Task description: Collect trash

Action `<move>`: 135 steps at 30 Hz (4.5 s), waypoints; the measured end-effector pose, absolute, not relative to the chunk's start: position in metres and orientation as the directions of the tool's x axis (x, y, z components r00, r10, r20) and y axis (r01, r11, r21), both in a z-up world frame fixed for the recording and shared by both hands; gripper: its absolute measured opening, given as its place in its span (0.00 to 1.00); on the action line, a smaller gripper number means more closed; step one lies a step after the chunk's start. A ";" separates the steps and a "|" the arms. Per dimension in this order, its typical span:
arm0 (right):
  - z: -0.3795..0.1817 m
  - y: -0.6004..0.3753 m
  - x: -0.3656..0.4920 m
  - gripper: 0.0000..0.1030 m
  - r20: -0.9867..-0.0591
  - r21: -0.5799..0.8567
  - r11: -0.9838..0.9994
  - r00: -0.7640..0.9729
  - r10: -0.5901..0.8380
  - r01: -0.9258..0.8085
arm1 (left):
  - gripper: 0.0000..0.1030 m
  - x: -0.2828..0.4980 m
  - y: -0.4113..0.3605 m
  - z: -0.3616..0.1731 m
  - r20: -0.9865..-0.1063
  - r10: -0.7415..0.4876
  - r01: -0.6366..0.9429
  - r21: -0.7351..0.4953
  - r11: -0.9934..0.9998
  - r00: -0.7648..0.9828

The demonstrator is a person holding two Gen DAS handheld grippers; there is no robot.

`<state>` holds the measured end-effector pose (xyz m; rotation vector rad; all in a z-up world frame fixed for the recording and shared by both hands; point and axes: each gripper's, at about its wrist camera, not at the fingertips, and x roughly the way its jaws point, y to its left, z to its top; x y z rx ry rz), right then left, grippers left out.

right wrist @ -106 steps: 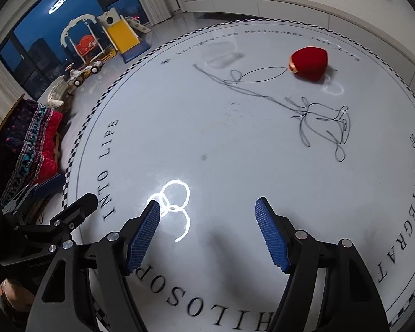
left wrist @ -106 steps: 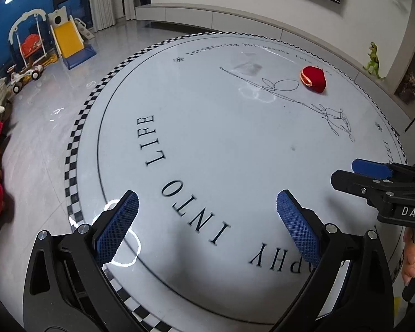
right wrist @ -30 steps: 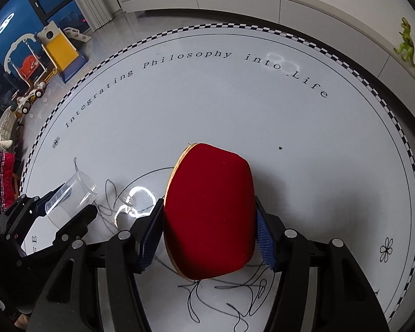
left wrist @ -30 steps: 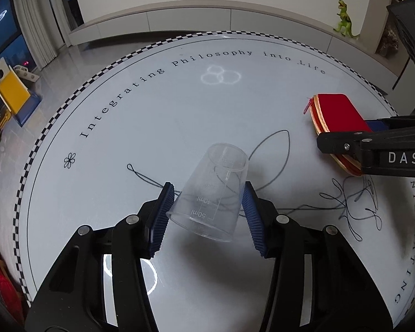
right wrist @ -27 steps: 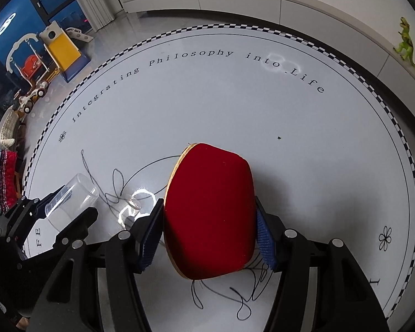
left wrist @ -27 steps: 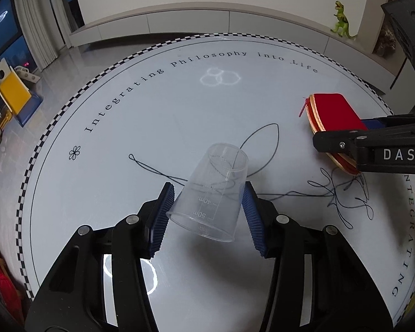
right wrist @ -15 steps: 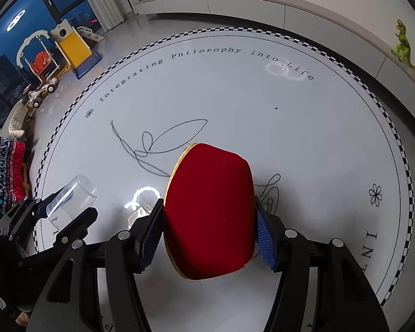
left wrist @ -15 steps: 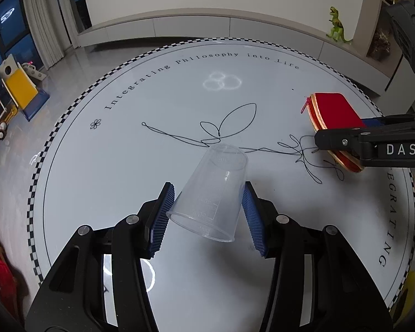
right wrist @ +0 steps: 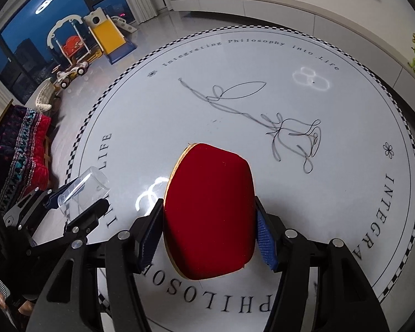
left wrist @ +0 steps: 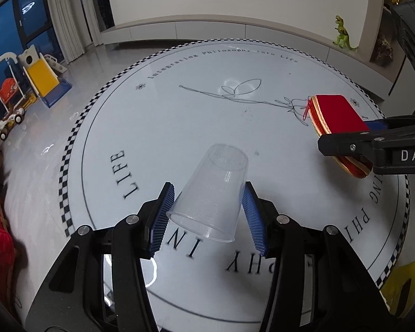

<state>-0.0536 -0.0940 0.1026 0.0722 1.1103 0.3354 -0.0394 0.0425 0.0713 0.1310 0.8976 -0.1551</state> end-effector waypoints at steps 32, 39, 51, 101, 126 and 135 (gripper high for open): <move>0.047 0.162 -0.244 0.78 -0.878 0.268 0.665 0.108 0.467 -0.697 | 0.94 -0.271 0.253 -0.016 -0.842 0.295 -0.434 0.082 0.897 0.452; 0.045 0.161 -0.249 0.78 -0.880 0.259 0.661 0.110 0.462 -0.704 | 0.94 -0.288 0.282 -0.023 -0.858 0.282 -0.507 0.030 0.861 0.429; 0.055 0.137 -0.236 0.78 -0.853 0.309 0.668 0.113 0.510 -0.677 | 0.94 -0.266 0.264 -0.014 -0.853 0.252 -0.458 0.017 0.889 0.457; 0.016 -0.160 -0.052 0.87 -0.801 0.065 0.996 0.593 0.088 -0.060 | 0.94 0.020 0.012 0.009 -0.824 0.009 -0.015 0.001 1.000 0.566; 0.011 -0.154 -0.045 0.97 -0.812 0.025 0.997 0.580 0.063 -0.073 | 0.94 0.019 0.012 0.011 -0.824 0.007 -0.015 -0.001 1.000 0.566; 0.011 -0.155 -0.045 0.97 -0.812 0.025 0.997 0.580 0.063 -0.073 | 0.94 0.019 0.011 0.011 -0.824 0.007 -0.015 -0.002 1.000 0.566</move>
